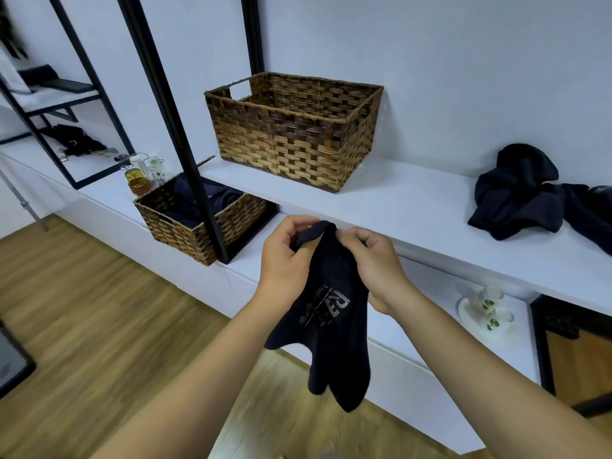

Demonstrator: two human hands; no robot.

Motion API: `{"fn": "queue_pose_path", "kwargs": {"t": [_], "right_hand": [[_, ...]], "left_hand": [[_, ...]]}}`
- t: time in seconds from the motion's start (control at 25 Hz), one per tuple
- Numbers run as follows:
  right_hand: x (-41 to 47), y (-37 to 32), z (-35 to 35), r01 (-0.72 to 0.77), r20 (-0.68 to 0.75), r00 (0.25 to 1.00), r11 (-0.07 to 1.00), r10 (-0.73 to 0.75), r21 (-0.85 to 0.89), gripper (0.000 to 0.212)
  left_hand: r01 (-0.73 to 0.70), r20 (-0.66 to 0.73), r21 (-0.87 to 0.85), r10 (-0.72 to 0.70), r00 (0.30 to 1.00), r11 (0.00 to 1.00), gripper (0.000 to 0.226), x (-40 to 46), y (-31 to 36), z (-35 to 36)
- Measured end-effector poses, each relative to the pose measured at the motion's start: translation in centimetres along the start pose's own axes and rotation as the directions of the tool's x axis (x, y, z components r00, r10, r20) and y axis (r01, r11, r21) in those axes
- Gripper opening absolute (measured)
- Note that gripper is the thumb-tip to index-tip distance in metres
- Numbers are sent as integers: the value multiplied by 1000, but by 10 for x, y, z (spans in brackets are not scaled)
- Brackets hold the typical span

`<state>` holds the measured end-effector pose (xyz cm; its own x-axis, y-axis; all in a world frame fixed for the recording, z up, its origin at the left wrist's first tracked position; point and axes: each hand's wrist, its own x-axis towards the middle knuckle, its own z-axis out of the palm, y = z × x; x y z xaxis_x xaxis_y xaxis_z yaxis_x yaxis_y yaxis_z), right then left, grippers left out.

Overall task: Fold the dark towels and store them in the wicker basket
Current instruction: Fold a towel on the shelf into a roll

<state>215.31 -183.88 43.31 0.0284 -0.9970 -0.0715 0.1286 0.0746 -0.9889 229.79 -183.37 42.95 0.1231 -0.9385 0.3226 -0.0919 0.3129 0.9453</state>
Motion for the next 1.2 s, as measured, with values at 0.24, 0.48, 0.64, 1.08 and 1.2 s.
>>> {"fn": "queue_pose_path", "kwargs": {"t": [0.24,0.48,0.64,1.08,1.2], "right_hand": [[3,-6,-2,-186,-38,980,964,196,189,17],[12,-5,-2,-241,-64,964,951,257,193,18],[17,1,-5,-240,-88,962,954,259,177,25],[20,8,-8,-12,-62,998,1000,13,15,26],[21,4,-9,18,-64,998,999,-15,41,27]], "left_hand": [[-54,-79,-53,50,996,997,13,0,5,5],[34,109,-69,-26,994,997,9,9,-5,-3],[153,231,-59,-136,963,986,14,12,-12,-9],[163,209,-3,-159,965,987,2,28,-11,0],[127,204,62,-137,969,990,8,31,-12,3]]}}
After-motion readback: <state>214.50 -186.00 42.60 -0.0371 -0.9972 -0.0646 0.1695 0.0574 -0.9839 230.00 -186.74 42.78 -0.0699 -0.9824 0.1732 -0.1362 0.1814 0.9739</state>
